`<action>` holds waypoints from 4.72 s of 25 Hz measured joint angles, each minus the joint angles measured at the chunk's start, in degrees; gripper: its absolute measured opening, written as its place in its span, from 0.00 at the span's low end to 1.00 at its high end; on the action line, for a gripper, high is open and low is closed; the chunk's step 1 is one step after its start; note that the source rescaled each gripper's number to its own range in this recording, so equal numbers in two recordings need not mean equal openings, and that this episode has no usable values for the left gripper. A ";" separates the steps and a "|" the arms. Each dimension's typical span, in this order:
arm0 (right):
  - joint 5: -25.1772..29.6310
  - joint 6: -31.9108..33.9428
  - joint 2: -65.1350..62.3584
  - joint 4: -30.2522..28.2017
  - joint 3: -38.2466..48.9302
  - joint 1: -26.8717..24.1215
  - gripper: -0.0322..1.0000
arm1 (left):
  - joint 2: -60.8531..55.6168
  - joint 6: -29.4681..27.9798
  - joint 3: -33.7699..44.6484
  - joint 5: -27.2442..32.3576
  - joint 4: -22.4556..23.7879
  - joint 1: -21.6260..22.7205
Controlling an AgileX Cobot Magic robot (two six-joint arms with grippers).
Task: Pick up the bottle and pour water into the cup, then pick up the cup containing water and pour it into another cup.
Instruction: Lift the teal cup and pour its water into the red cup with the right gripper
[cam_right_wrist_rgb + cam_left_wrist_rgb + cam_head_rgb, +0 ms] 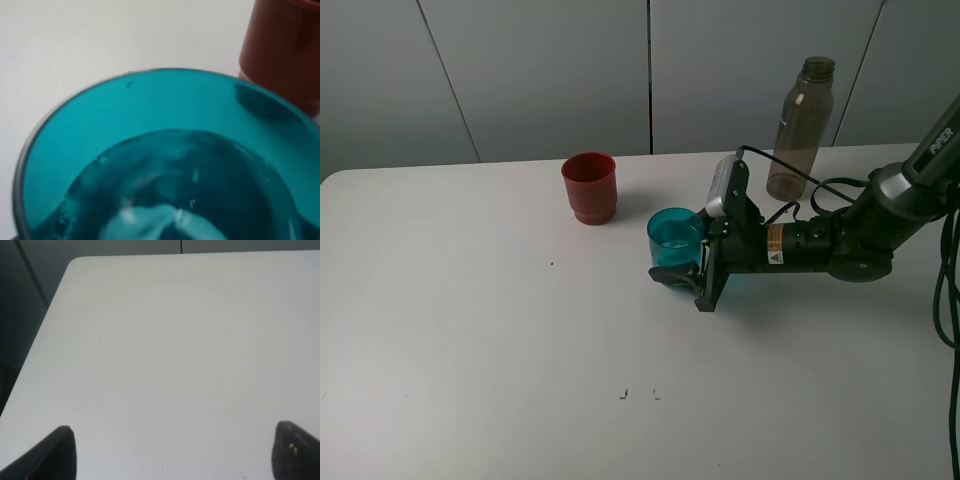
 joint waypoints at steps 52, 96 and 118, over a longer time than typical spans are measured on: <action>18.61 22.29 -10.05 5.76 -12.52 2.93 0.10 | 0.00 -0.10 0.00 0.00 0.00 0.00; 39.01 23.09 6.54 9.58 -48.73 9.37 0.10 | 0.00 -0.10 0.00 0.00 0.00 0.00; 36.05 5.42 6.54 8.99 -48.73 10.75 0.10 | 0.00 -0.10 0.00 0.00 0.00 0.00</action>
